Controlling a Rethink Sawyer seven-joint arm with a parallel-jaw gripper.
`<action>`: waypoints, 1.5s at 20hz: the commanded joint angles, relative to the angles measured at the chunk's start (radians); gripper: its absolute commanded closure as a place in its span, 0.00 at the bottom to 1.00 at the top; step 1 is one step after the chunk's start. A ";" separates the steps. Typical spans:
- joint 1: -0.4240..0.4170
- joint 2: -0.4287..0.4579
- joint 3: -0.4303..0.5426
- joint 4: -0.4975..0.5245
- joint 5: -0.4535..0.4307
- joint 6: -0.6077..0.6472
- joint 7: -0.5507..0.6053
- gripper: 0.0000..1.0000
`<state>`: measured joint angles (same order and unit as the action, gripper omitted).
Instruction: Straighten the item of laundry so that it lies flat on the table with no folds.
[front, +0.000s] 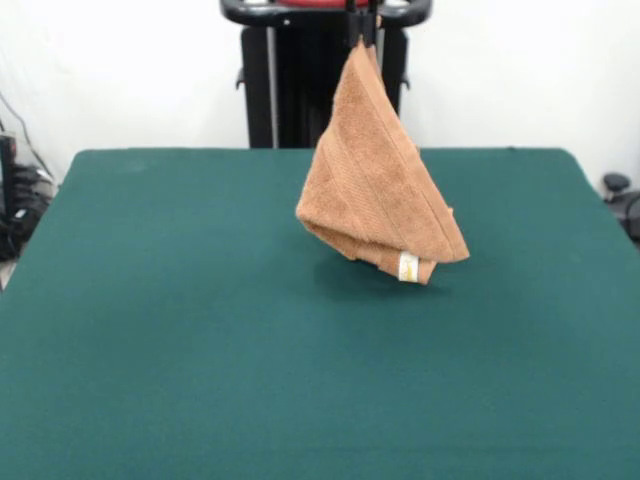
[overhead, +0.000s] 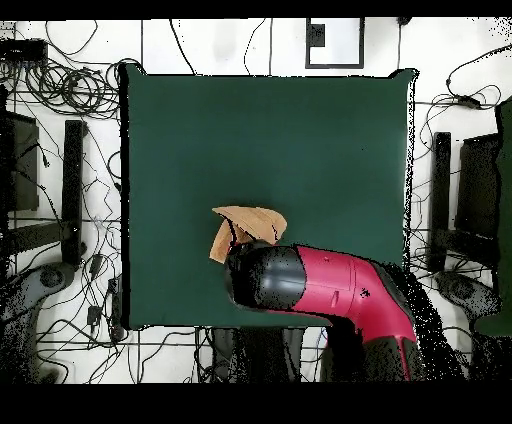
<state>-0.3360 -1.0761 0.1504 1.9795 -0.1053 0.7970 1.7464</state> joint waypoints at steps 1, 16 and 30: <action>0.007 -0.014 -0.005 0.006 0.018 0.089 0.101 1.00; 0.078 -0.136 -0.034 -0.237 0.043 0.565 0.257 1.00; 0.036 -0.143 -0.086 -0.274 0.057 0.612 0.168 1.00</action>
<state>-0.2508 -1.2483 0.1050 1.6813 -0.0974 1.4537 1.7522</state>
